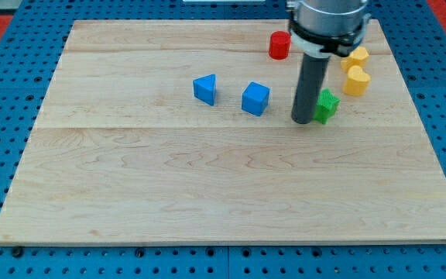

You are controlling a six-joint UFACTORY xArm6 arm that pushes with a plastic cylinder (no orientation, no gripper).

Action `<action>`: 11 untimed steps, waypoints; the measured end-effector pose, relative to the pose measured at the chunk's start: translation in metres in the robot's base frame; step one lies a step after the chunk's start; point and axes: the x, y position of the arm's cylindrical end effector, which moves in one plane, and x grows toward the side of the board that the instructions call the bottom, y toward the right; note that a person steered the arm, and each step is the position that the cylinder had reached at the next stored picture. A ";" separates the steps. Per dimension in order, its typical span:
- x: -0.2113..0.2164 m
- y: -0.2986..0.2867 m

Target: Slide green star below to the yellow heart

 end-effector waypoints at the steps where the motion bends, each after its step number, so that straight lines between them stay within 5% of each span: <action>1: 0.000 0.024; 3: -0.004 -0.029; 8: -0.016 0.088; 11: -0.014 0.082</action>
